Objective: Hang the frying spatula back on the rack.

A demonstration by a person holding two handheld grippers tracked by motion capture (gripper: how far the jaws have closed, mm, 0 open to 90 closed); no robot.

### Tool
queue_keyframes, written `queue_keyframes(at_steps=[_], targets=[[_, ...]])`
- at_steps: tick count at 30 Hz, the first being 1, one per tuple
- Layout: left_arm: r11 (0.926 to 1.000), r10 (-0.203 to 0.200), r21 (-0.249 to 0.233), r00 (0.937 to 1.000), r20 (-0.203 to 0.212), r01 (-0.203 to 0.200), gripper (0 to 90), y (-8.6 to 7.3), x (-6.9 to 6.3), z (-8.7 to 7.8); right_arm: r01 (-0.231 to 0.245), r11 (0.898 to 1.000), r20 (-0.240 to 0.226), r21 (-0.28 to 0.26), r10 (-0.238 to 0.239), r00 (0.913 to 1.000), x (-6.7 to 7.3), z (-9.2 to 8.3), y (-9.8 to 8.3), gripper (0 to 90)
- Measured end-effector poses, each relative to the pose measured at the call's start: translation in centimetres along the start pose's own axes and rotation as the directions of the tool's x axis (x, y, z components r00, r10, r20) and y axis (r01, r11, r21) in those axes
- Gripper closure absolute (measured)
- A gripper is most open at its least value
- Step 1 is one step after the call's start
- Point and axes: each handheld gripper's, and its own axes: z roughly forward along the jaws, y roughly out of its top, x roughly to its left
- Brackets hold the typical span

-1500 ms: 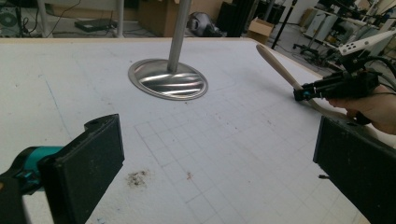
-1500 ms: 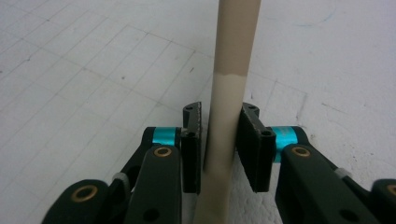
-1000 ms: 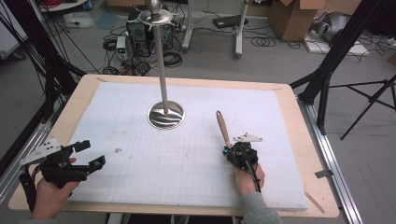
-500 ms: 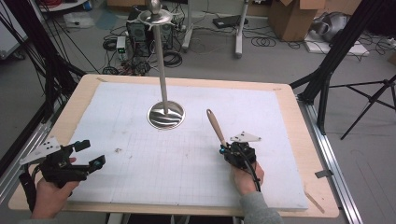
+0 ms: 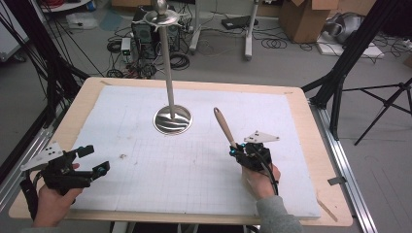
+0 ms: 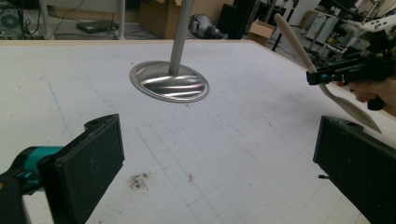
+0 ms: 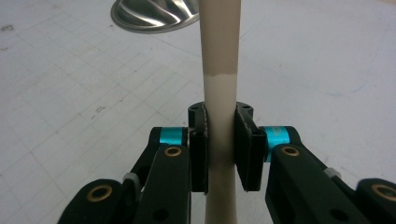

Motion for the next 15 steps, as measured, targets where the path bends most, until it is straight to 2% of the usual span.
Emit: queue_keyframes(at_steps=[7,15], targets=[[1.0,-0.001,0.0,1.0,0.0,0.001,2.1,0.0,0.1,0.1,-0.003,1.0,-0.045,-0.02,0.002,0.999,-0.7,-1.5,2.0,78.1],[1.0,-0.002,-0.006,1.0,0.002,0.002,2.1,0.1,0.2,0.0,0.036,0.998,-0.106,-0.046,-0.041,0.9935,-0.6,-2.7,4.6,78.1]])
